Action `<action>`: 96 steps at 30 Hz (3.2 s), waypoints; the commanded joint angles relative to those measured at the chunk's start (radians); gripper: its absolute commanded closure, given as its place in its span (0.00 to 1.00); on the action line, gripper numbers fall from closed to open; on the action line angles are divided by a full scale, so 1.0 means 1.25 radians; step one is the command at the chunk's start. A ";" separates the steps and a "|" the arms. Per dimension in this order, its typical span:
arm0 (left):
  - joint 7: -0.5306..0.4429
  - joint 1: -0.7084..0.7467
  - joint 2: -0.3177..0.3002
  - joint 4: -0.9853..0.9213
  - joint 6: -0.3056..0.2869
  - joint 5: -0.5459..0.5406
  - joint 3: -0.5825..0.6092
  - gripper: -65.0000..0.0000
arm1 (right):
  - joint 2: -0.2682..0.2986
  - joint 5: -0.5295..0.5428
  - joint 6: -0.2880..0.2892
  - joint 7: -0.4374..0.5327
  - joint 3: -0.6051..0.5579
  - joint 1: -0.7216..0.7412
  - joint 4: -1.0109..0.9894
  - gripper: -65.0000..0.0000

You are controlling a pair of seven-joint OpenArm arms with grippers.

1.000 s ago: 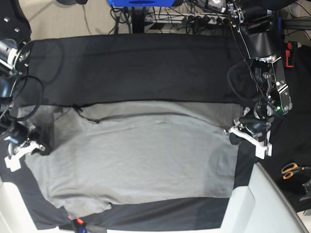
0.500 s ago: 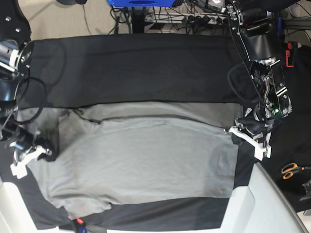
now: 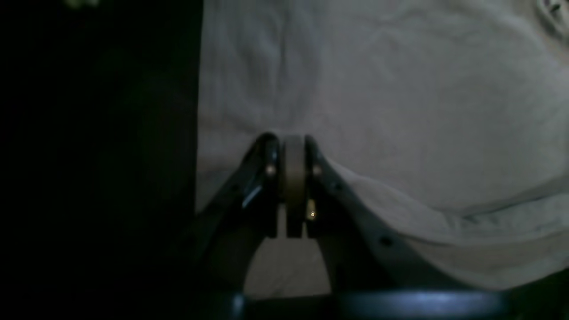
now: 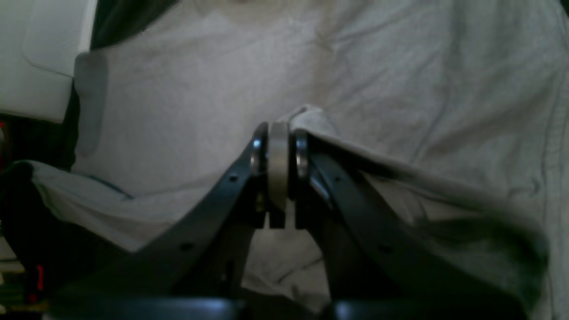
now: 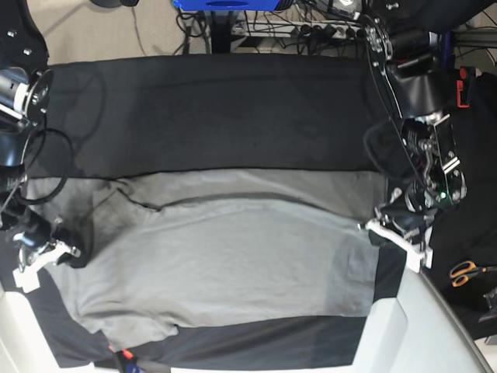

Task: Fold the T-shirt properly
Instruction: 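Lift the shoulder corners and fold them toward the hem, then release the fabric and raise both grippers back toward the collar end, then grasp the folded edge with both grippers and drag it toward the arms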

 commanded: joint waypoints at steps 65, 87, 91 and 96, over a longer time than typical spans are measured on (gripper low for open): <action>-0.018 0.209 0.002 -0.060 -0.160 -0.279 -0.170 0.46 | 0.028 0.454 -0.359 0.215 0.003 -0.211 -0.094 0.99; -0.124 0.127 0.027 -0.195 -0.062 -0.278 -0.163 0.46 | 0.028 0.454 -0.358 0.214 0.002 -0.211 -0.092 0.99; -0.124 0.103 0.025 -0.240 -0.062 -0.278 -0.163 0.71 | 0.028 0.454 -0.358 0.214 0.002 -0.211 -0.092 0.99; -0.122 0.103 0.020 -0.238 -0.062 -0.278 -0.163 1.00 | 0.028 0.452 -0.358 0.214 0.001 -0.211 -0.086 0.99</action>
